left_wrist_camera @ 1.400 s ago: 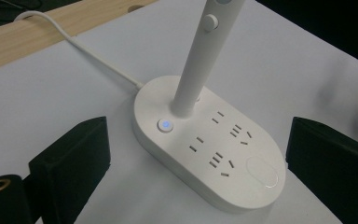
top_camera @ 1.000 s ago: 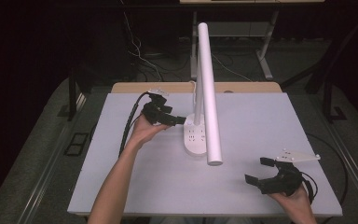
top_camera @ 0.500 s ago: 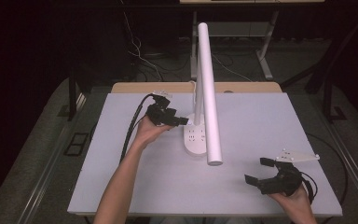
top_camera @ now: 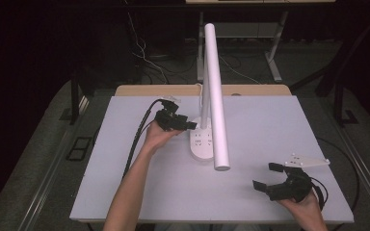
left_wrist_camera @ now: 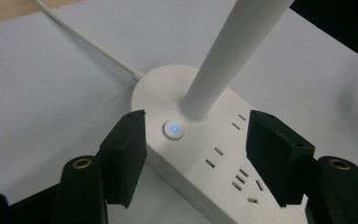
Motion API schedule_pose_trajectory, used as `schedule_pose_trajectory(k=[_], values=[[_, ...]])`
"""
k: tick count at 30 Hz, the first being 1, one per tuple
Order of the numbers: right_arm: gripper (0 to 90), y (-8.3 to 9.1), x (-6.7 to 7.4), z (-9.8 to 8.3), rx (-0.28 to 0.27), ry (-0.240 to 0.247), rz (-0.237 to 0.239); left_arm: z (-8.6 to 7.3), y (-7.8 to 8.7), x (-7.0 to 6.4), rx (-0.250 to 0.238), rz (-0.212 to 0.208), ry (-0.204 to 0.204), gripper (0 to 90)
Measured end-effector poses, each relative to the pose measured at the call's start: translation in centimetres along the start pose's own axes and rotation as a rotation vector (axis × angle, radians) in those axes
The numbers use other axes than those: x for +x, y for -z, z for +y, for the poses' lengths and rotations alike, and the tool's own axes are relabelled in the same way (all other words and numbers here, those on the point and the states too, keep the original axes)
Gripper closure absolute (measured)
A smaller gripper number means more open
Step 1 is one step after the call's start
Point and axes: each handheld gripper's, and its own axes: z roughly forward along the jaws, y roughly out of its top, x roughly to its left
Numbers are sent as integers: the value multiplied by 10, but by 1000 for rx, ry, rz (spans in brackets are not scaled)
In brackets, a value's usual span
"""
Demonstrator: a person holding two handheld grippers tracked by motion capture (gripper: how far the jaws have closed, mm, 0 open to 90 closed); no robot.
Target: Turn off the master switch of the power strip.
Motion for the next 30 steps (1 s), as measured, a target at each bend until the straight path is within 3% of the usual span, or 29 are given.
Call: schedule_pose_trajectory(k=[7,15,19,30], values=[[3,0,0,0,3,3,0,-4,-8,3,-3,-20,25,460],[3,1,0,-1,5,-2,0,-6,-17,5,-6,-29,51,618],[3,0,0,0,8,-2,1,-8,-22,4,-17,-25,79,688],[3,1,0,-1,6,1,2,-8,-27,8,-49,-4,105,881]])
